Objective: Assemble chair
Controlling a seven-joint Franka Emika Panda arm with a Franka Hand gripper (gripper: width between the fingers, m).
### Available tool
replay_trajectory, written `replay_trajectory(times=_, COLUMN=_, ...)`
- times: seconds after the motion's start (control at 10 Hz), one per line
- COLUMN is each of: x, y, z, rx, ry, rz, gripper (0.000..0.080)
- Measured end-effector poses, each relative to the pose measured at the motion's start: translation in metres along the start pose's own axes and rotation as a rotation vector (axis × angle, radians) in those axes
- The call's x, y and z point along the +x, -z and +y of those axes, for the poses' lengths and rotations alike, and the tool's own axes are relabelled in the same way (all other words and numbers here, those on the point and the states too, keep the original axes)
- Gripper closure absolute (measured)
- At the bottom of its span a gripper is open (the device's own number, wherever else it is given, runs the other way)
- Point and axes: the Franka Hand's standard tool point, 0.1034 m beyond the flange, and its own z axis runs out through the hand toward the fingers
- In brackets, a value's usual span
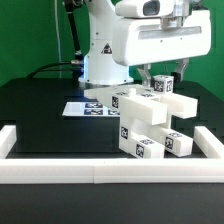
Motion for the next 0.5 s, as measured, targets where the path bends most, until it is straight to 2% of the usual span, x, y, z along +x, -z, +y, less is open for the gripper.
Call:
replay_trajectory(times=0.1, x=0.0, y=0.0, z=0.0001, rx=0.0, ry=0.0, rz=0.0, gripper=0.0414)
replay_trajectory(times=0.2, x=0.0, y=0.0001, z=0.0001, rx=0.0, ry=-0.012, rz=0.0, gripper=0.0414)
replay_trajectory(times=0.3, x=0.0001, y=0.0, z=-0.0001, rx=0.001, ry=-0.035, rz=0.001, gripper=0.0514)
replay_trajectory(times=0.5, x=0.0001, y=-0.0001, z=-0.0003, rx=0.002, ry=-0.206, rz=0.0, gripper=0.0514)
